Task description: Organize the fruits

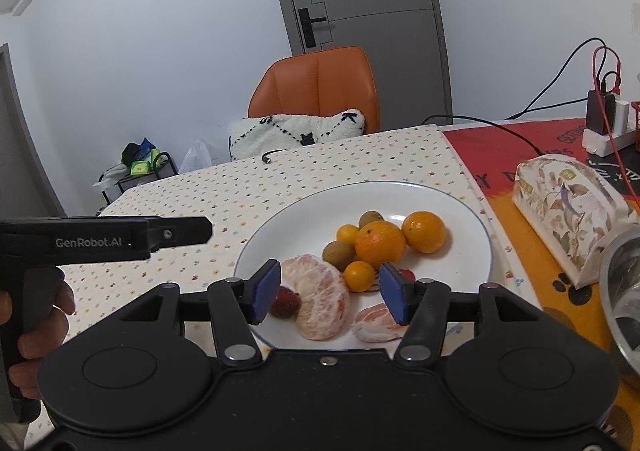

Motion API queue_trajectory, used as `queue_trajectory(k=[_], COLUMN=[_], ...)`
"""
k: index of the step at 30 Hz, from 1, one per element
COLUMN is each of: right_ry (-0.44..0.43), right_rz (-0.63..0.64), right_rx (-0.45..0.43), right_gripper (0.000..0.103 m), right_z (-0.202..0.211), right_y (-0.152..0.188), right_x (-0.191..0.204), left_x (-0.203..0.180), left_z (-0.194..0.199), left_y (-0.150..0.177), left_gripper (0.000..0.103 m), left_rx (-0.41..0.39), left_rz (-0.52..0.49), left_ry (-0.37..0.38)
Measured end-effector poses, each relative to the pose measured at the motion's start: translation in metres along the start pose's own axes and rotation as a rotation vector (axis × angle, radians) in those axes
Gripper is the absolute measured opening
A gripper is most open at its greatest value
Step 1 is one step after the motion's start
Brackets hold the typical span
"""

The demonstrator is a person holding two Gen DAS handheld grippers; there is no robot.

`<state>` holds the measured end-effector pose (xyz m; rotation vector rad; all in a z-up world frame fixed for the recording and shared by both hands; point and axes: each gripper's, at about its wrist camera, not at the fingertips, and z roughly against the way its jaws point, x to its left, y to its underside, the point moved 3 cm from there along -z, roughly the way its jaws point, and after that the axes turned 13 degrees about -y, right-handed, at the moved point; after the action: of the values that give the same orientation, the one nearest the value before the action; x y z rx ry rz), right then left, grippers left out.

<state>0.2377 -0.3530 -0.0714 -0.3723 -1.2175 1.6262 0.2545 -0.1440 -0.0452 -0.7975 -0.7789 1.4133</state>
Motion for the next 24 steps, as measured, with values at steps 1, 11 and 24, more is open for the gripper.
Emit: queue_trajectory(k=[1,11,24], right_ry=[-0.002,0.015,0.01], right_rz=[-0.002,-0.002,-0.013], right_rx=[0.0,-0.033,-0.074], right_gripper=[0.056,0.1,0.103], right_z=[0.001,0.011,0.029], right_y=[0.0,0.002,0.005], right_x=[0.001,0.018,0.037], left_x=[0.002,0.02,0.042], left_z=[0.001,0.022,0.068], left_y=[0.0,0.001,-0.007], left_gripper=[0.085,0.099,0.101], left_rx=[-0.005,-0.077,-0.086], left_rz=[0.001,-0.018,-0.005], left_ry=[-0.006,-0.116,-0.112])
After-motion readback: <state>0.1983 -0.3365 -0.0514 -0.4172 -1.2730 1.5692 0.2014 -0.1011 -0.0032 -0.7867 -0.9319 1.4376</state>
